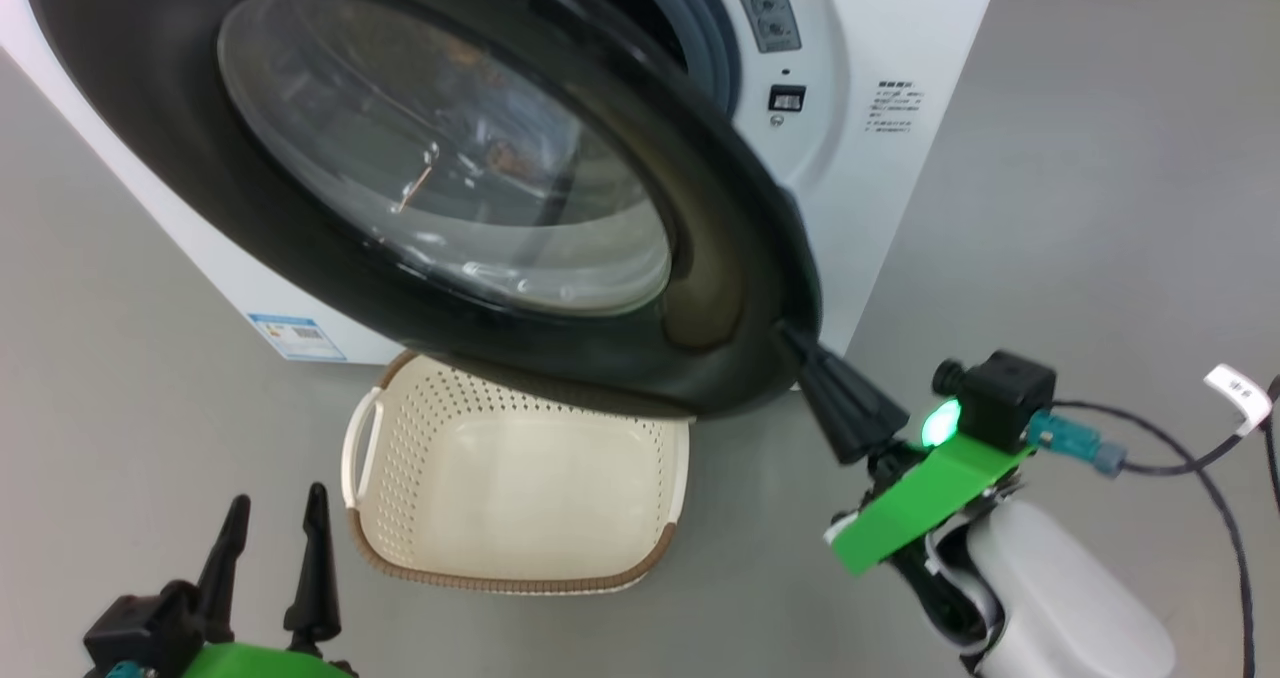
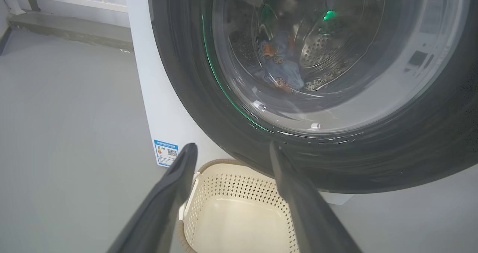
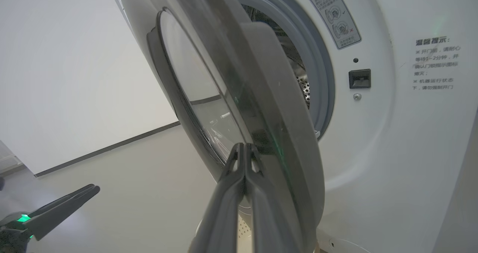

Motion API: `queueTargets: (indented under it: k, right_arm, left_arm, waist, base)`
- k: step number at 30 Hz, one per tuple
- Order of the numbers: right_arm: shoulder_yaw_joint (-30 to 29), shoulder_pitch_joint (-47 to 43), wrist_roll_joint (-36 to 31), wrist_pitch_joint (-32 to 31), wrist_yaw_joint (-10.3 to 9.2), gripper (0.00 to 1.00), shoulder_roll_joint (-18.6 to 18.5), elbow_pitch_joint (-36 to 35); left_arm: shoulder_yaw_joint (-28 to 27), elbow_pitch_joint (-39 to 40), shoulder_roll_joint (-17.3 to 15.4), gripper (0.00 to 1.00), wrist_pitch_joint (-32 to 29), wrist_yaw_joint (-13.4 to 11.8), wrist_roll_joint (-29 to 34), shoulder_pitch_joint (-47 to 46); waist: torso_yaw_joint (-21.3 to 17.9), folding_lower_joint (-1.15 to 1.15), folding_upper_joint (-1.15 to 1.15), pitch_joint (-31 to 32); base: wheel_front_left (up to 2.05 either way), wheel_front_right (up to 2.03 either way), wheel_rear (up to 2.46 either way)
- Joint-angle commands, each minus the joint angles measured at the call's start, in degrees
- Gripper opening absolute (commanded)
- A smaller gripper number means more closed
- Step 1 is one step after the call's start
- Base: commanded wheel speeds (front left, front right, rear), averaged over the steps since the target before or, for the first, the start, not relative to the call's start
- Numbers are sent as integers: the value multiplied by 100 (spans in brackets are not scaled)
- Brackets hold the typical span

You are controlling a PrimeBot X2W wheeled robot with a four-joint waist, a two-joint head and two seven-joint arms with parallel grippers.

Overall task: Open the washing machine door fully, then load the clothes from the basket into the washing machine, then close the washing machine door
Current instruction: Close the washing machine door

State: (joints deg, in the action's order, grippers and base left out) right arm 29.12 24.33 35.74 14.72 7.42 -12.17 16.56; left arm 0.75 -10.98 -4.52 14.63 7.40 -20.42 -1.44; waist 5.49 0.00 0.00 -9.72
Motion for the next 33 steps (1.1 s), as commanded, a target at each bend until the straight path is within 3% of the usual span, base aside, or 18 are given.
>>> queueTargets:
  k: [1, 33]
  right_arm:
    - [-65, 216, -57, 28, 7, 0, 58, -68]
    - [-1461, 1875, -201, 28, 7, 0, 98, 809]
  left_arm:
    - [-158, 165, -54, 100, 37, 9, -25, -227]
    - [519, 399, -13, 100, 37, 9, 29, -1001]
  waist:
    - [38, 0, 0, -99]
    - [587, 0, 0, -1013]
  base:
    - [0, 0, 0]
    - [0, 0, 0]
